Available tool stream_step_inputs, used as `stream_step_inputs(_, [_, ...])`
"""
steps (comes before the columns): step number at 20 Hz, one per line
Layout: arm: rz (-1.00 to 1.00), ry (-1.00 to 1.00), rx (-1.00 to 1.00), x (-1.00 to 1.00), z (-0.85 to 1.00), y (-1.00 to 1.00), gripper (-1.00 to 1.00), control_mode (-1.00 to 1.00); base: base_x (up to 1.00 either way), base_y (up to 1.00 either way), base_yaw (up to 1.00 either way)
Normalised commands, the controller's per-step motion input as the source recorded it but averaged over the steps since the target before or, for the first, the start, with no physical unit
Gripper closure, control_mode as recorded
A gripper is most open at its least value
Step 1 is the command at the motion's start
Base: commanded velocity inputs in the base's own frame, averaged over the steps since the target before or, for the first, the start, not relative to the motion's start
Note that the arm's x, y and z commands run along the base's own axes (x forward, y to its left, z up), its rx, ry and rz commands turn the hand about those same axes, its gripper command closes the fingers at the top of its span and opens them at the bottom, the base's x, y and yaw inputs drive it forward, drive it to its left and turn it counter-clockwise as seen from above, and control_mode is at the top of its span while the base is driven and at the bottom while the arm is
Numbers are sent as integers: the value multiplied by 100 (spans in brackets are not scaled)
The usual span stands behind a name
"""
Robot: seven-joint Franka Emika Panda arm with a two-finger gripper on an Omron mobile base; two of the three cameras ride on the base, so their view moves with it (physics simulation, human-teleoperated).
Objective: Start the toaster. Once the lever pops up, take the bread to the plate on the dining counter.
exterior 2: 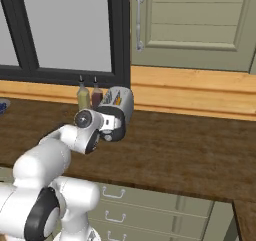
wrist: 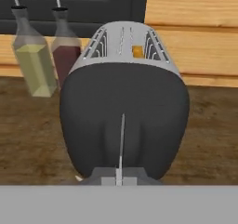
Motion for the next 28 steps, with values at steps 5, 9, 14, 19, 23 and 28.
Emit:
stream_step_inputs(5, [-1, -35, 5, -86, 75, -7, 100, -100, 0, 0, 0])
stream_step_inputs(9, [-7, -23, 8, -68, 98, -3, 100, -100, 0, 0, 0])
stream_step_inputs(14, [-8, -3, 11, -64, 100, -5, 100, -100, 0, 0, 0])
stream_step_inputs(19, [0, 8, 12, -38, 72, -21, 100, -100, 0, 0, 0])
stream_step_inputs(23, [0, 3, 3, -1, 4, -8, 100, -100, 0, 0, 0])
stream_step_inputs(28, [-3, 0, 2, -9, -1, -36, 100, -100, 0, 0, 0])
